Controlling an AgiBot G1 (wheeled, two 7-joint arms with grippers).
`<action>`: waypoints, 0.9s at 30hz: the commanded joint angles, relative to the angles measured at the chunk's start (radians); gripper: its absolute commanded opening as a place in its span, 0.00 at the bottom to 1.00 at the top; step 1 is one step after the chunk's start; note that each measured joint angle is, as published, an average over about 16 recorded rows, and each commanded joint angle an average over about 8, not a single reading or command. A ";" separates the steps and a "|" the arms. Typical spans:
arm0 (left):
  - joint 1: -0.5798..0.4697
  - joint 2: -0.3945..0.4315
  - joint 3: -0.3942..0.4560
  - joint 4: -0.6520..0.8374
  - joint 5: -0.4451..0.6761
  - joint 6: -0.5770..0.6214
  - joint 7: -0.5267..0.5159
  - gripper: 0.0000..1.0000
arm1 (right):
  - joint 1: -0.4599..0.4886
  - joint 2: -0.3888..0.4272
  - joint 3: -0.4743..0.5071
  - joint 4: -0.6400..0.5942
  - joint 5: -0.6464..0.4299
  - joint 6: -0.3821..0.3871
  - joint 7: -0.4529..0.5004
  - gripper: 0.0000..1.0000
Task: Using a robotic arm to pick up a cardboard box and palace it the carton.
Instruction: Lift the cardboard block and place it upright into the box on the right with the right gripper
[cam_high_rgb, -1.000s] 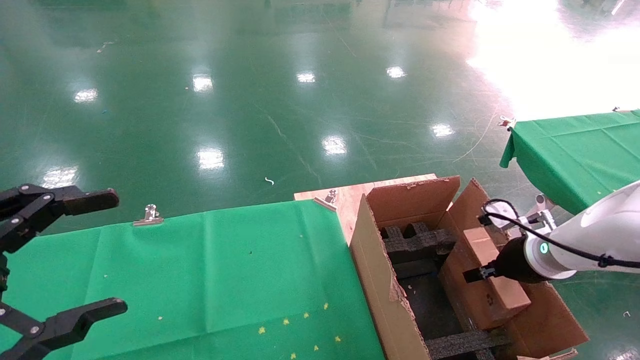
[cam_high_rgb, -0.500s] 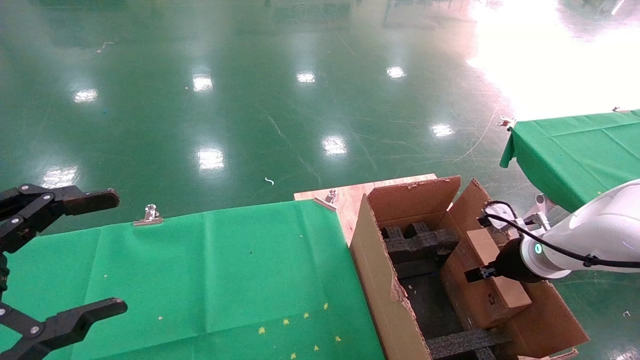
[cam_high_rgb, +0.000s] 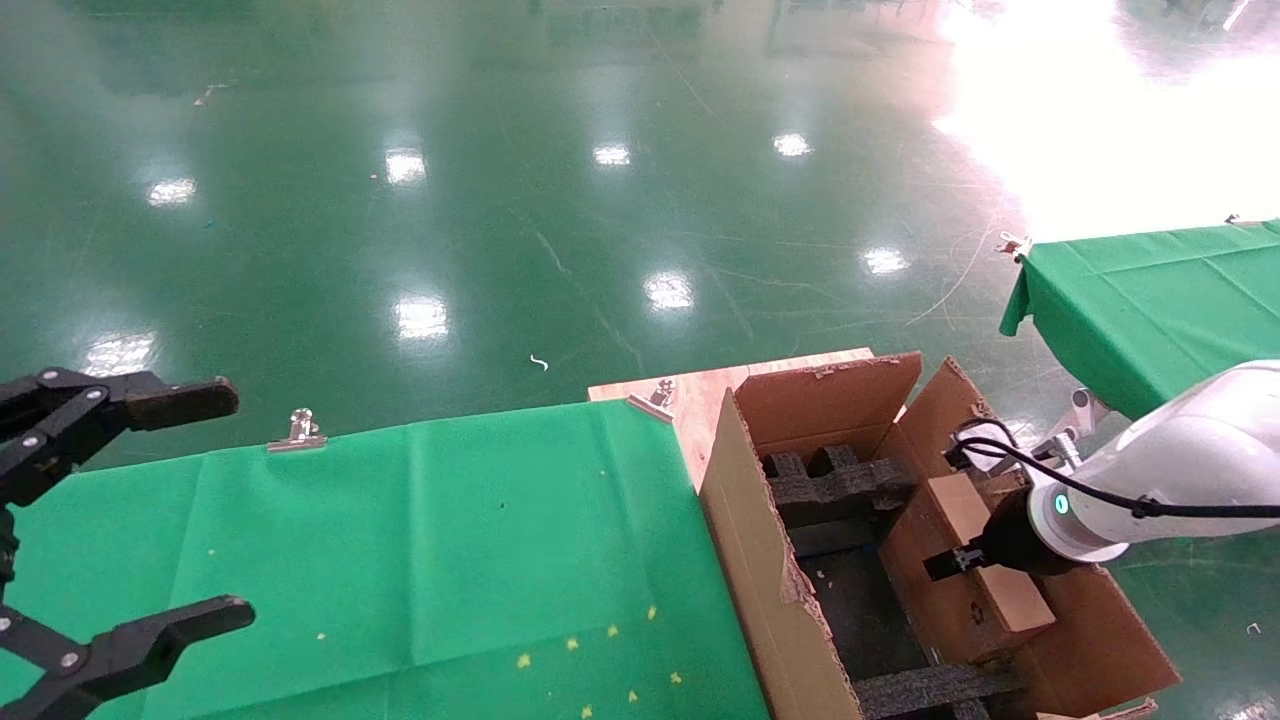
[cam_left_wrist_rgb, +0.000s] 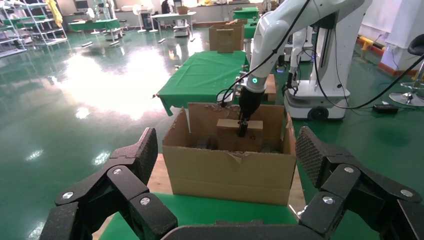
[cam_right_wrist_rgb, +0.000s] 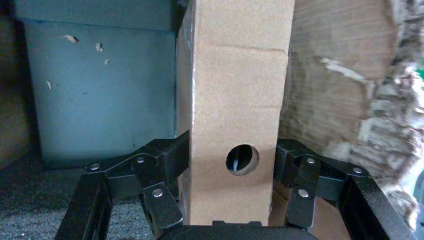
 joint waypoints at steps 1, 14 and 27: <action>0.000 0.000 0.000 0.000 0.000 0.000 0.000 1.00 | -0.011 -0.011 0.001 -0.025 0.019 0.004 -0.024 0.00; 0.000 0.000 0.000 0.000 0.000 0.000 0.000 1.00 | -0.031 -0.037 0.008 -0.071 0.065 0.006 -0.070 1.00; 0.000 0.000 0.000 0.000 0.000 0.000 0.000 1.00 | -0.019 -0.033 0.009 -0.069 0.053 0.008 -0.065 1.00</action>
